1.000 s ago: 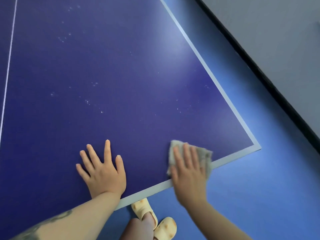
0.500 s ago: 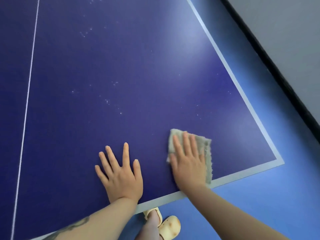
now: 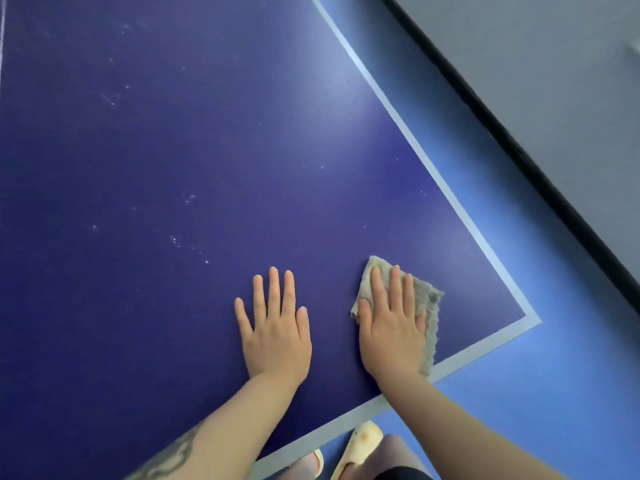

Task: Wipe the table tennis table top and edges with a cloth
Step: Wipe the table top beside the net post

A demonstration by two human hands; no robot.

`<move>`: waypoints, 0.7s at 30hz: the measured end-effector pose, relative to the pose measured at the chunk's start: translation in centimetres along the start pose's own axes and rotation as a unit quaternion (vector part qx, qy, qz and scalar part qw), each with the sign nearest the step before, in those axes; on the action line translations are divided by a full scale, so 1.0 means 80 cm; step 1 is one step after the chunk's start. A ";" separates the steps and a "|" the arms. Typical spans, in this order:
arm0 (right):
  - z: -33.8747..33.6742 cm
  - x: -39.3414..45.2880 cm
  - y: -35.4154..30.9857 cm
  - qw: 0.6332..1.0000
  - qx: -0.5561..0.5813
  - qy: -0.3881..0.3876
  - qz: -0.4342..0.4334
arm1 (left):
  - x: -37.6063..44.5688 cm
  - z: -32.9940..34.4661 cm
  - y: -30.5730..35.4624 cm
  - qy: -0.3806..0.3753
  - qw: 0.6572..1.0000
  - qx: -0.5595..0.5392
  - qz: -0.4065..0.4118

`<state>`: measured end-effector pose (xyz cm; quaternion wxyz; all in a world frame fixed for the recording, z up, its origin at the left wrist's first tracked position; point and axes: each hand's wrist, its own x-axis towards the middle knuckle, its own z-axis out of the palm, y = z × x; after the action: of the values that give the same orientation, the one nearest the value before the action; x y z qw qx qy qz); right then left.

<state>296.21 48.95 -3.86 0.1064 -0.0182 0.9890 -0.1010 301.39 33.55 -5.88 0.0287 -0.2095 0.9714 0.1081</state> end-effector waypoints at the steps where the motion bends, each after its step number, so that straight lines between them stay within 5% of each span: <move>1: 0.005 -0.010 -0.010 0.999 -0.005 -0.009 -0.043 | 0.007 0.001 0.006 0.000 1.000 -0.002 -0.004; 5: 0.002 0.039 -0.027 0.971 -0.023 -0.051 -0.231 | 0.013 0.007 0.010 0.012 1.000 0.006 -0.002; 7: -0.016 0.088 -0.010 0.970 -0.034 -0.043 -0.235 | 0.013 0.008 0.010 0.016 1.000 0.009 -0.003; 10: -0.040 0.121 0.063 0.998 -0.048 0.003 -0.031 | 0.012 0.008 0.010 0.014 1.000 0.014 -0.004; 13: -0.051 0.079 0.128 0.972 0.039 0.041 0.227 | 0.011 0.005 0.011 0.002 1.000 0.015 -0.009; 15: -0.038 0.039 0.119 0.961 0.068 0.050 0.264 | 0.012 0.004 0.012 -0.001 1.000 0.016 -0.010; 17: -0.020 0.015 0.083 0.982 0.044 0.040 0.181 | 0.012 0.002 0.013 -0.006 1.000 0.019 -0.009; 21: -0.015 0.037 0.045 0.991 -0.007 -0.024 -0.134 | 0.009 0.003 0.013 0.002 0.999 0.027 0.027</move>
<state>293.03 52.55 -4.08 0.1150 -0.1539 0.9756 -0.1065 300.28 34.20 -5.97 0.0293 -0.1823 0.9794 0.0819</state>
